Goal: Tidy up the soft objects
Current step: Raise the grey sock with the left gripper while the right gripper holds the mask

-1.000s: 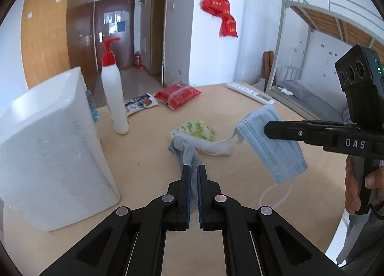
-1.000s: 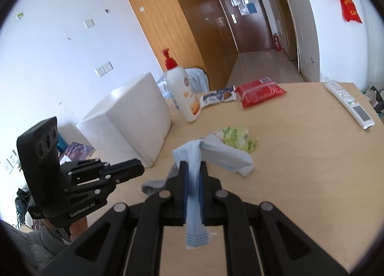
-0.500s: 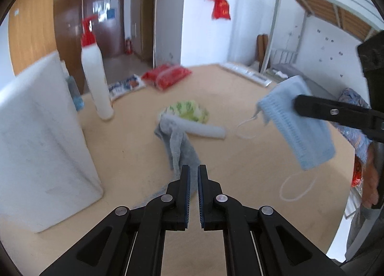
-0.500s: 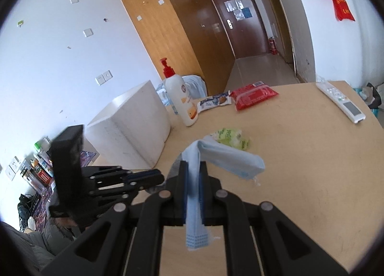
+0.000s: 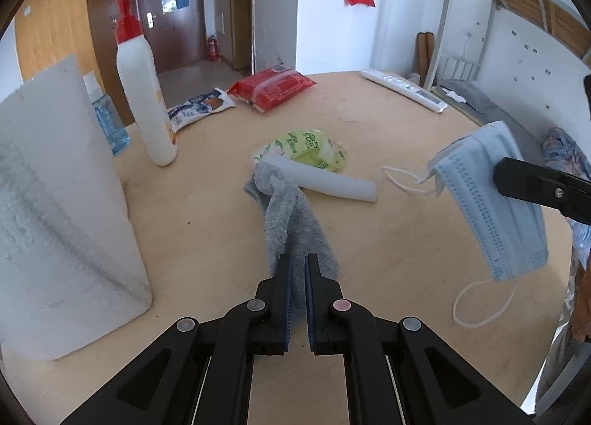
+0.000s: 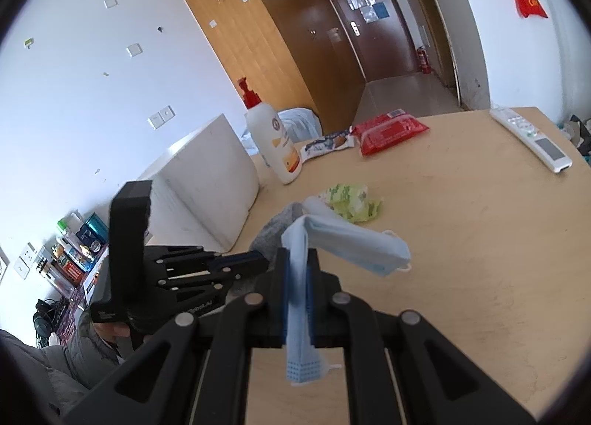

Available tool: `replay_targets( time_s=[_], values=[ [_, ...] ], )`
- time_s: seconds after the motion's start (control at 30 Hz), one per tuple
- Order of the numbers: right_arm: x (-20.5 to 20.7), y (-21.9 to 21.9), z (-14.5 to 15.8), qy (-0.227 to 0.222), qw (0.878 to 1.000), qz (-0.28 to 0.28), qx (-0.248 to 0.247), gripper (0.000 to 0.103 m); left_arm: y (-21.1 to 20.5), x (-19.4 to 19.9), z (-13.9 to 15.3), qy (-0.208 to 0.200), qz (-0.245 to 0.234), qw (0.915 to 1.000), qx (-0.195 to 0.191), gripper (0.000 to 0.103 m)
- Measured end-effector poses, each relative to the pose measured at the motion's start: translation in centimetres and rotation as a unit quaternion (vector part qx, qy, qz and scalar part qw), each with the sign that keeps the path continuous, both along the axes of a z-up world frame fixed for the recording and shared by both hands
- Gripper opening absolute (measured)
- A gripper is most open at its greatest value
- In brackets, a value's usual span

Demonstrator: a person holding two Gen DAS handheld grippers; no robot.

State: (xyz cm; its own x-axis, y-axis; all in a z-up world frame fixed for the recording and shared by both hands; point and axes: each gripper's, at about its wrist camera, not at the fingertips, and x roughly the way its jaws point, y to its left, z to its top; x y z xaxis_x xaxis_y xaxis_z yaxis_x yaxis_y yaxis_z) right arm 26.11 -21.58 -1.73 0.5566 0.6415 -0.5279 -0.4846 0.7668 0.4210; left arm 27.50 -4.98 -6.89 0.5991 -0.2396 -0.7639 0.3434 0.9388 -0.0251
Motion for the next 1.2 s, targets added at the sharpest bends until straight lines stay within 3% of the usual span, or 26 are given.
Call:
replay_targets(
  time_s=[0.4, 0.77, 0.8, 0.83, 0.87, 0.9, 0.93, 0.97, 1.03, 1.2],
  values=[
    [0.3, -0.1, -0.6, 0.003, 1.000, 0.011, 0.002, 0.010, -1.1, -1.8, 0.5, -0.034, 0.002, 0.9987, 0.038, 0.008],
    [-0.1, 0.0, -0.2, -0.002, 1.000, 0.012, -0.001, 0.011, 0.0, -3.7, 3.3, -0.094, 0.015, 0.9954, -0.012, 0.008],
    [-0.2, 0.0, -0.2, -0.003, 1.000, 0.013, -0.001, 0.011, 0.0, -3.9, 3.4, -0.098, 0.014, 0.9950, -0.014, 0.012],
    [-0.3, 0.1, -0.1, -0.005, 1.000, 0.013, -0.002, 0.011, 0.0, -3.9, 3.5, -0.097, 0.013, 0.9951, -0.016, 0.023],
    [-0.5, 0.1, 0.1, -0.007, 1.000, 0.011, -0.003, 0.011, 0.1, -4.1, 3.5, -0.098, 0.014, 0.9949, -0.019, 0.045],
    [-0.6, 0.1, 0.2, -0.008, 1.000, 0.012, -0.003, 0.011, 0.3, -4.5, 3.8, -0.111, 0.015, 0.9934, -0.027, 0.060],
    [-0.7, 0.1, 0.2, -0.009, 1.000, 0.012, -0.003, 0.011, 0.4, -4.8, 4.0, -0.121, 0.016, 0.9920, -0.031, 0.084],
    [-0.9, 0.2, 0.3, -0.010, 1.000, 0.012, -0.005, 0.011, 0.6, -5.5, 4.4, -0.144, 0.015, 0.9887, -0.039, 0.096],
    [-1.0, 0.2, 0.3, -0.010, 1.000, 0.011, -0.007, 0.010, 0.6, -6.3, 5.0, -0.174, 0.014, 0.9838, -0.043, 0.099],
    [-1.2, 0.2, 0.5, -0.012, 1.000, 0.011, -0.006, 0.011, -0.3, -5.1, 4.4, -0.153, 0.003, 0.9877, -0.032, 0.099]
  ],
)
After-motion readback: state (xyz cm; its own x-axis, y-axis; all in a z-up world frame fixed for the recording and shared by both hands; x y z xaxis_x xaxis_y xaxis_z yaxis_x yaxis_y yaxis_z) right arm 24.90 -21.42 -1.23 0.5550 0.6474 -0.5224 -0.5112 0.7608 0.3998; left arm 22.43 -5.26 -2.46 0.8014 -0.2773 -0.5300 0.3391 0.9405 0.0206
